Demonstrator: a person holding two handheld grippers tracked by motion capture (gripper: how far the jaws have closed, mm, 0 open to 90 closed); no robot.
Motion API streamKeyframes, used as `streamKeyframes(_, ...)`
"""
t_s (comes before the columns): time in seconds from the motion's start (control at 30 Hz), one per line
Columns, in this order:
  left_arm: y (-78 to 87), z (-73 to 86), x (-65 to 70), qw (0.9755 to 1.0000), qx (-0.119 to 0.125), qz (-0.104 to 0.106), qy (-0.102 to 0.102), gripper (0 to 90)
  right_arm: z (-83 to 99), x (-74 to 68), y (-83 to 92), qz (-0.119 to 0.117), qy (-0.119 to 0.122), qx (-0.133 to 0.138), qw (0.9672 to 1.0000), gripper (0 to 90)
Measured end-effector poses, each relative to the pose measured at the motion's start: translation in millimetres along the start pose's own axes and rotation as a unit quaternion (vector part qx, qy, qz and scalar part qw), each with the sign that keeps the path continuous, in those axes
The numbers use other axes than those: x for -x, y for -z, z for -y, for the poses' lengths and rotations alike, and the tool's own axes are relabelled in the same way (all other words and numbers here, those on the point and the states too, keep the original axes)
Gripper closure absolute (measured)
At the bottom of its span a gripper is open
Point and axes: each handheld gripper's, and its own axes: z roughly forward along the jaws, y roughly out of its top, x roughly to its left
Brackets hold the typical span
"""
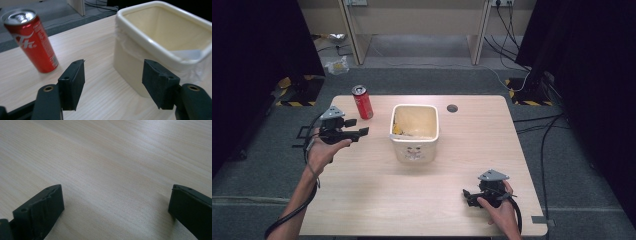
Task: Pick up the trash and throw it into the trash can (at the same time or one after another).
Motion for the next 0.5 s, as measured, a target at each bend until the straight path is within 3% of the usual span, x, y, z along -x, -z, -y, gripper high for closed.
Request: streamKeyframes(0.5, -44.6, 16.1, -32.2, 0.998, -0.007, -0.052, 0.036, 30.9, 0.0, 0.0, 0.0, 0.0, 0.0, 0.0, 1.0, 0.1)
